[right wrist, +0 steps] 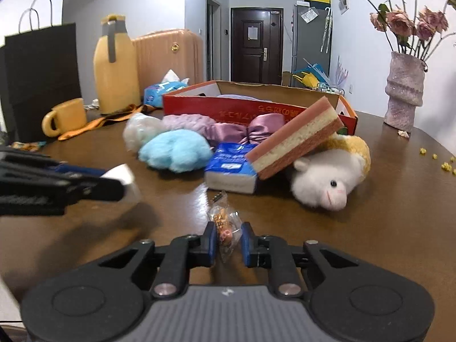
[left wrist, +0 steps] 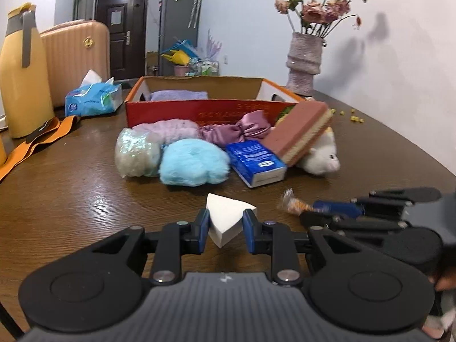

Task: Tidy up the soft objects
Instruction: 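Carry both items into the box and open both grippers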

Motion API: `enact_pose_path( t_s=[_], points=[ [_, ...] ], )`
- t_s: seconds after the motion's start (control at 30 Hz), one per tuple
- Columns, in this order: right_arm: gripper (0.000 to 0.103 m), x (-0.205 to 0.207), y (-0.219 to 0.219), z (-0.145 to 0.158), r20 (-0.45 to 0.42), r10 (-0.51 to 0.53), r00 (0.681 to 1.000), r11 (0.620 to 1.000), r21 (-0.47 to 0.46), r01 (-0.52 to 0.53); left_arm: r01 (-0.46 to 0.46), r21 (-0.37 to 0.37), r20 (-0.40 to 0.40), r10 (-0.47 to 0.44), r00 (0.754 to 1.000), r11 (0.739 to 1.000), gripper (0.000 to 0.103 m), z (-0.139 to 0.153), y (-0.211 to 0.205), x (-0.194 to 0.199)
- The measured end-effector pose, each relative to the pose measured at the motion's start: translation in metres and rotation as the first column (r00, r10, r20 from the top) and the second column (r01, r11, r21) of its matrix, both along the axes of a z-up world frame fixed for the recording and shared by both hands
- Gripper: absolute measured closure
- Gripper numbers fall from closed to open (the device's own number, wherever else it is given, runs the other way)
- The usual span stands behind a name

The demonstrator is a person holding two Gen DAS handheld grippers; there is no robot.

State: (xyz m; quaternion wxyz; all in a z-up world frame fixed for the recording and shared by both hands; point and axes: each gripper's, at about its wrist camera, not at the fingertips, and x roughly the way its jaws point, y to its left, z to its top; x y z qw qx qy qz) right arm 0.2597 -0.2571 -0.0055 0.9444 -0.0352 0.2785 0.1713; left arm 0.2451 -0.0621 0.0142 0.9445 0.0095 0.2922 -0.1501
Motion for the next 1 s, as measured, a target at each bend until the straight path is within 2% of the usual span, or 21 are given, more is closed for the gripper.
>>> enact_pose_path(
  t_s=[0.2,0.3,0.43,0.5,0.57,0.63,0.67,0.77,0.83,0.9,0.93,0.97,1.0],
  points=[
    [0.086,-0.022,-0.011,0.012,0.037,-0.017,0.999,0.998,0.06,0.015,0.015,-0.009,0.015,-0.015,1.0,1.0,0.078,0.004,-0.004,0.001],
    [0.086,-0.016,-0.017,0.032,0.074,-0.001,0.997,0.996,0.093,-0.006,0.037,-0.044,0.057,-0.034,0.998,0.998,0.078,0.023,0.004,0.014],
    [0.086,0.022,-0.019,0.084,0.174,0.07,0.982,0.992,0.09,-0.086,0.063,-0.024,0.127,-0.059,0.99,0.998,0.077,0.065,0.018,0.069],
    [0.086,0.063,-0.013,0.108,0.173,0.126,0.977,0.989,0.053,-0.137,0.042,-0.02,0.089,-0.04,0.995,0.999,0.077,0.08,0.024,0.118],
    [0.086,0.118,-0.004,0.123,0.113,0.15,0.982,0.987,0.036,-0.155,0.082,-0.011,0.041,-0.082,0.996,0.997,0.076,0.087,0.025,0.168],
    [0.086,0.191,0.01,0.129,-0.011,0.157,0.988,0.986,0.053,-0.156,0.061,0.028,-0.031,-0.061,0.998,0.998,0.075,0.084,0.025,0.225],
    [0.086,0.221,0.018,0.129,-0.076,0.162,0.984,0.986,0.054,-0.158,0.081,0.047,-0.074,-0.077,0.994,0.996,0.075,0.079,0.024,0.251],
    [0.085,0.313,0.04,0.112,-0.274,0.135,0.952,0.991,0.057,-0.124,0.045,0.038,-0.204,-0.037,0.978,0.998,0.073,0.056,0.025,0.308],
    [0.085,0.358,0.05,0.093,-0.375,0.092,0.922,0.995,0.06,-0.075,0.04,0.077,-0.204,-0.024,0.979,0.996,0.067,0.045,0.025,0.324],
    [0.077,0.383,0.053,0.076,-0.457,0.086,0.885,0.993,0.113,-0.038,0.009,0.095,-0.181,0.009,0.983,0.995,0.039,0.037,0.029,0.332],
    [0.069,0.389,0.054,0.07,-0.481,0.084,0.873,0.991,0.131,-0.024,-0.001,0.093,-0.173,0.017,0.985,0.996,0.036,0.036,0.033,0.333],
    [0.056,0.394,0.055,0.067,-0.498,0.082,0.863,0.989,0.148,-0.008,-0.008,0.088,-0.171,0.023,0.985,0.996,0.037,0.035,0.039,0.334],
    [0.051,0.396,0.055,0.066,-0.497,0.073,0.865,0.988,0.154,0.006,-0.001,0.073,-0.177,0.014,0.984,0.997,0.036,0.036,0.043,0.334]
  ],
)
